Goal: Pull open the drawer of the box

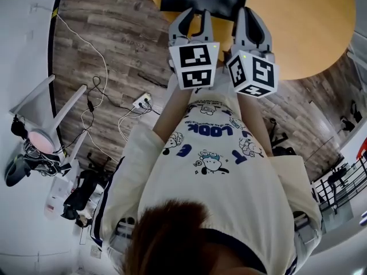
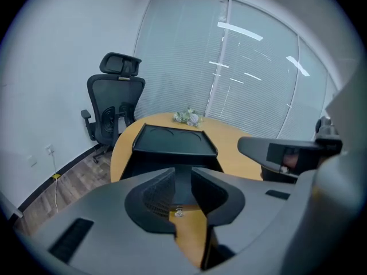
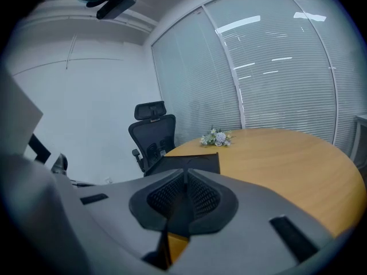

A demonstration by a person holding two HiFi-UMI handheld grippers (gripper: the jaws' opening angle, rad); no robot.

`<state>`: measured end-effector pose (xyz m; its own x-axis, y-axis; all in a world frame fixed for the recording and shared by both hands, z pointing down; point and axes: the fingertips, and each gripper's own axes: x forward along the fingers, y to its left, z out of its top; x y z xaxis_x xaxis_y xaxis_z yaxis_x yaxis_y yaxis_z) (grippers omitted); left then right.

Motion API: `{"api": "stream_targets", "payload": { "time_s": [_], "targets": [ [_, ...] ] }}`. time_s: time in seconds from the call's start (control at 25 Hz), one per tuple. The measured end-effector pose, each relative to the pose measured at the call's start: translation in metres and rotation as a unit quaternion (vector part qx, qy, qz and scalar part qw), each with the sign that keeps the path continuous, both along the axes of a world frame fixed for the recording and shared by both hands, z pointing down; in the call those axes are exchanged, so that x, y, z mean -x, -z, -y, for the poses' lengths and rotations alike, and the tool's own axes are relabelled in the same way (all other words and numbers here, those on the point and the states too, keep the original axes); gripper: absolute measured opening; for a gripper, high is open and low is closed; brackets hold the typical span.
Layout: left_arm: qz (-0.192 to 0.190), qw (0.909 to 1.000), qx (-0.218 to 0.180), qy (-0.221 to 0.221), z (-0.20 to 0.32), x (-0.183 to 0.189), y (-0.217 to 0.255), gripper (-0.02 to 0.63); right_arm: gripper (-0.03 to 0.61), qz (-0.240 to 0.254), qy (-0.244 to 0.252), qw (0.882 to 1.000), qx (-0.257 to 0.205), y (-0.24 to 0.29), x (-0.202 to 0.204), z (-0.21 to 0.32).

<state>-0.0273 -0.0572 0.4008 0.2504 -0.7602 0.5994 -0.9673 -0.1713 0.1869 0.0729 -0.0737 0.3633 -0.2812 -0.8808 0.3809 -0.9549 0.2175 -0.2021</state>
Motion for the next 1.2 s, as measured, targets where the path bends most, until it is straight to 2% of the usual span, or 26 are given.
{"api": "stream_targets", "payload": {
  "time_s": [0.32, 0.6, 1.2],
  "targets": [
    [0.006, 0.9982, -0.060, -0.001, 0.015, 0.007, 0.043, 0.054, 0.038, -0.008, 0.007, 0.999, -0.035, 0.030, 0.009, 0.009],
    [-0.002, 0.9924, -0.123, -0.008, 0.027, 0.002, 0.089, 0.040, 0.038, -0.013, 0.006, 0.998, -0.062, 0.058, 0.007, 0.012],
    [0.010, 0.9828, -0.183, -0.020, 0.041, -0.009, 0.133, 0.031, 0.038, -0.006, 0.010, 0.994, -0.104, 0.090, 0.002, 0.027]
  ]
}}
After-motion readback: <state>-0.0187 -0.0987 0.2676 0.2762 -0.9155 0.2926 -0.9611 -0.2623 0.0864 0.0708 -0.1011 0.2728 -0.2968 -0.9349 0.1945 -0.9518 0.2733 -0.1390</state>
